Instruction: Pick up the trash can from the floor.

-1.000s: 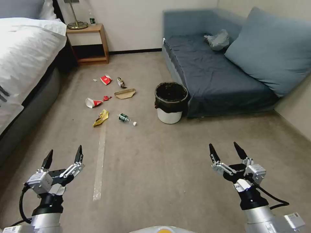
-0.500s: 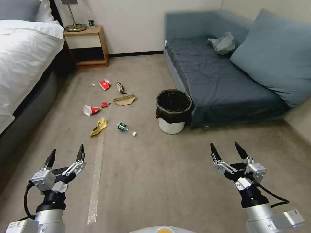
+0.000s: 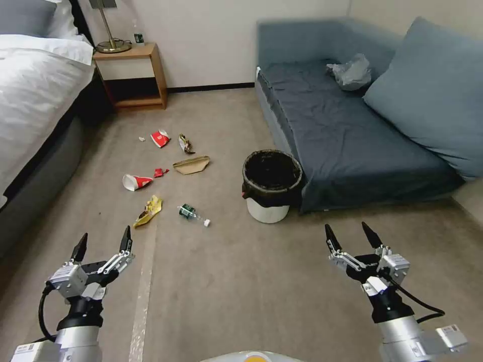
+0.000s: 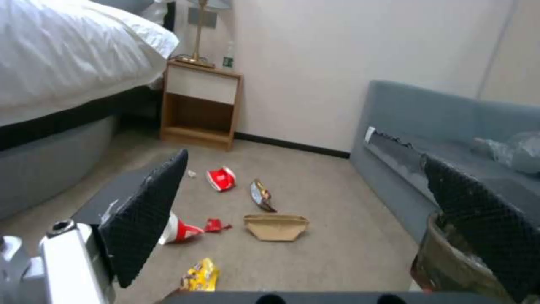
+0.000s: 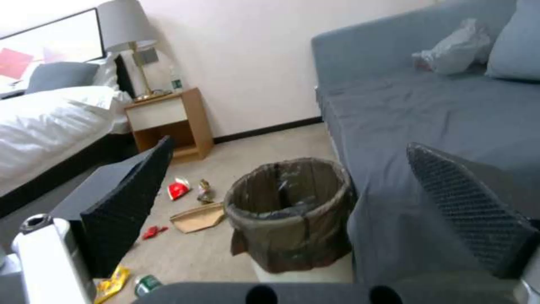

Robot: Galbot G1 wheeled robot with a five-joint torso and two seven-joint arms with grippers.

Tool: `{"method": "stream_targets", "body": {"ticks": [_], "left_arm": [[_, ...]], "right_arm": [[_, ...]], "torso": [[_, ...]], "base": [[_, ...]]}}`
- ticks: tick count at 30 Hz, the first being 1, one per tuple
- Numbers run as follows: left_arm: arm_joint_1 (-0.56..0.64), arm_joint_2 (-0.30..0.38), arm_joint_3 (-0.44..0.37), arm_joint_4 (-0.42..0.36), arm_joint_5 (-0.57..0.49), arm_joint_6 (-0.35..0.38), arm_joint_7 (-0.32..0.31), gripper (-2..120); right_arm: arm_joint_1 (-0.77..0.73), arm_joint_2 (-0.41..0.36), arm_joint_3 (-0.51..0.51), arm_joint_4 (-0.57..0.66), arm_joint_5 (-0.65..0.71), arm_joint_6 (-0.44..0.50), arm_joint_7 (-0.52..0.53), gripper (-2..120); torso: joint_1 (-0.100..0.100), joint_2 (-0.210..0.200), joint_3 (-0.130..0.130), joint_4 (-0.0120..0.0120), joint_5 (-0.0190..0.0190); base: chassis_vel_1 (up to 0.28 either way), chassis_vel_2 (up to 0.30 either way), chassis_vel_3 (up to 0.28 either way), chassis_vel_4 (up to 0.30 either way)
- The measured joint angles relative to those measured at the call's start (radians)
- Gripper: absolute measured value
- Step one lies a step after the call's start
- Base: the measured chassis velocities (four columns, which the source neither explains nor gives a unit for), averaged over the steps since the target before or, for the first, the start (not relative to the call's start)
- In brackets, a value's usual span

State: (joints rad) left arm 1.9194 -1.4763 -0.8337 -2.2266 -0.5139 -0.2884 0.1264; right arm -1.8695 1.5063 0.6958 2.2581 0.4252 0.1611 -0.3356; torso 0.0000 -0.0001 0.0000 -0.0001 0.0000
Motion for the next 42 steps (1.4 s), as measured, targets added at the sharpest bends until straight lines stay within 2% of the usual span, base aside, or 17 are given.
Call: {"method": "stream_targets", "body": {"ticks": [42], "left_arm": [[-0.004, 0.013, 0.0, 0.006, -0.007, -0.002, 0.001, 100]], "right_arm": [[0.005, 0.0, 0.003, -0.002, 0.0, -0.001, -0.017, 100]], "torso": [[0.0, 0.0, 0.0, 0.0002, 0.0]], "base": [[-0.123, 0.13, 0.129, -0.126]]}}
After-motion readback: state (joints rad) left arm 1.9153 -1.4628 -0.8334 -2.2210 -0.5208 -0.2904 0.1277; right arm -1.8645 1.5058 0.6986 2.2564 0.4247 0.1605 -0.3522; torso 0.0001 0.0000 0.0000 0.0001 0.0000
